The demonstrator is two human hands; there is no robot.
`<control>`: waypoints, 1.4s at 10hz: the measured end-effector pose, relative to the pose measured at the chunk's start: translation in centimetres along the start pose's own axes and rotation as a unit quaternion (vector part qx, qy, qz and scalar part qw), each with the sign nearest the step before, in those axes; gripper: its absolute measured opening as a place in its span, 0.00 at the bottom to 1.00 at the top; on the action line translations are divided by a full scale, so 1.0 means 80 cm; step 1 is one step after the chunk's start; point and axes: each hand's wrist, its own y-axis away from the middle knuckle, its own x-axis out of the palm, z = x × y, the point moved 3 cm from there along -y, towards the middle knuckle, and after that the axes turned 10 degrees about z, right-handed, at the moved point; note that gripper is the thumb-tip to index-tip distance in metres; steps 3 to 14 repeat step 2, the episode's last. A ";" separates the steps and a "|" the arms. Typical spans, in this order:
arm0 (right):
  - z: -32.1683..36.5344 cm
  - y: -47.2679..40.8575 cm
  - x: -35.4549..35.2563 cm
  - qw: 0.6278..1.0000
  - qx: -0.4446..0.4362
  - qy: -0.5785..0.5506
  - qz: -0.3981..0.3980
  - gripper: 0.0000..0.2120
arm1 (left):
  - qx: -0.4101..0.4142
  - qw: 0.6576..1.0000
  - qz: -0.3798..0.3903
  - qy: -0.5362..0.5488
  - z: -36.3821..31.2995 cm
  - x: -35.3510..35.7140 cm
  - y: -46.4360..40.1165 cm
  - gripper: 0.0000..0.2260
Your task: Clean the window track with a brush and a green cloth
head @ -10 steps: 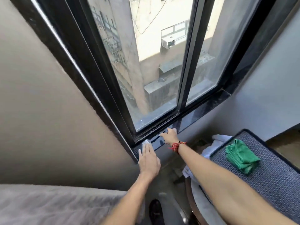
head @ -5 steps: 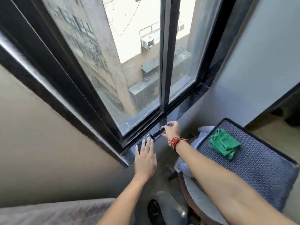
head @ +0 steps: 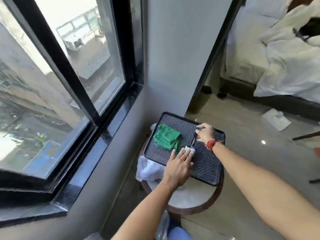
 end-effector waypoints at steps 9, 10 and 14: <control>-0.022 -0.019 -0.006 0.935 -0.108 0.331 0.071 0.20 | 0.024 1.000 0.007 0.004 -0.016 -0.012 -0.028 0.21; -0.022 -0.019 -0.006 0.935 -0.108 0.331 0.071 0.20 | 0.024 1.000 0.007 0.004 -0.016 -0.012 -0.028 0.21; -0.022 -0.019 -0.006 0.935 -0.108 0.331 0.071 0.20 | 0.024 1.000 0.007 0.004 -0.016 -0.012 -0.028 0.21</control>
